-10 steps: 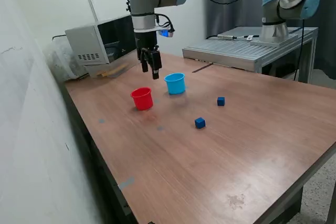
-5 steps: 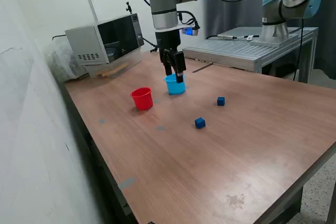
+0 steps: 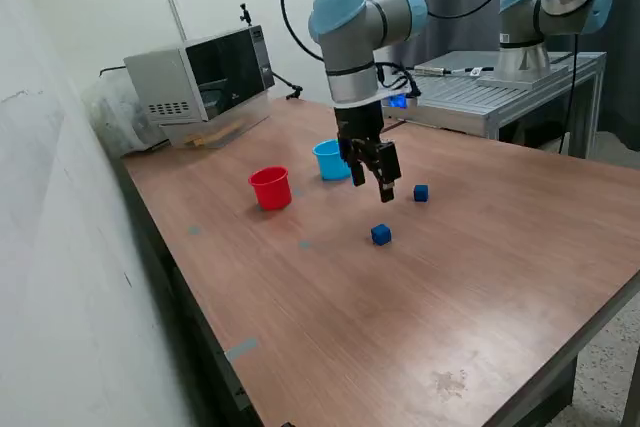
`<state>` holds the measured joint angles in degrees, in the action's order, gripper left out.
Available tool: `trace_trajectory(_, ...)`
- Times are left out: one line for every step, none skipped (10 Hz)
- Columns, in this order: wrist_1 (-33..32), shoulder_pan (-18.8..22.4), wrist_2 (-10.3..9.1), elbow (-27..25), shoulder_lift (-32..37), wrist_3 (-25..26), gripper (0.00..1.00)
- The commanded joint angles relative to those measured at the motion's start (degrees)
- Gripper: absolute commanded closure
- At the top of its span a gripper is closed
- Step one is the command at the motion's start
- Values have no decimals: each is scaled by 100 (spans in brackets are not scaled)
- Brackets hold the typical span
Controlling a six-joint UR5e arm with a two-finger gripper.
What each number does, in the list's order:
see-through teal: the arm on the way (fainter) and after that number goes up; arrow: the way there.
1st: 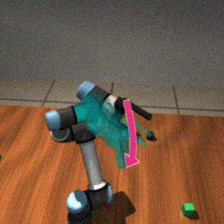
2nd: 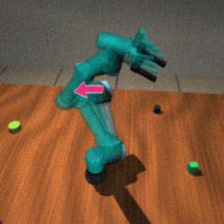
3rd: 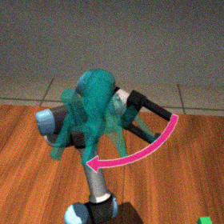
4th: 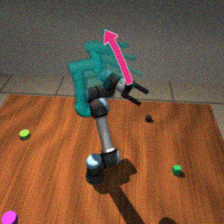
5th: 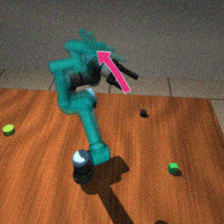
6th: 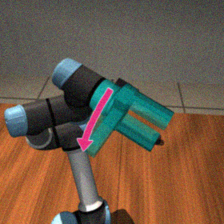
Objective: Place red objects in the red bin, and blue objects in the blue bin.
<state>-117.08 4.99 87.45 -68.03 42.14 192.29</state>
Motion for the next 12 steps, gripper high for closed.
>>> trace_trajectory(-244, 37, -8, -18, -284, 1, 0)
trace_trajectory(-262, 80, -8, -18, -425, 1, 0)
trace_trajectory(-271, 81, -8, 17, -522, 1, 0)
trace_trajectory(-280, 89, -8, 44, -584, 1, 0)
trace_trajectory(-324, 89, -8, 53, -611, -8, 0)
trace_trajectory(-350, 89, -8, 105, -628, -8, 0)
trace_trajectory(-350, 98, 0, 210, -637, -8, 0)
trace_trajectory(-350, 98, 0, 281, -663, -8, 0)
trace_trajectory(-350, 98, 9, 281, -672, -8, 0)
trace_trajectory(-350, 98, 9, 246, -672, -8, 0)
trace_trajectory(-342, 98, 9, 255, -672, -8, 0)
trace_trajectory(-324, 98, 35, 255, -672, -8, 100)
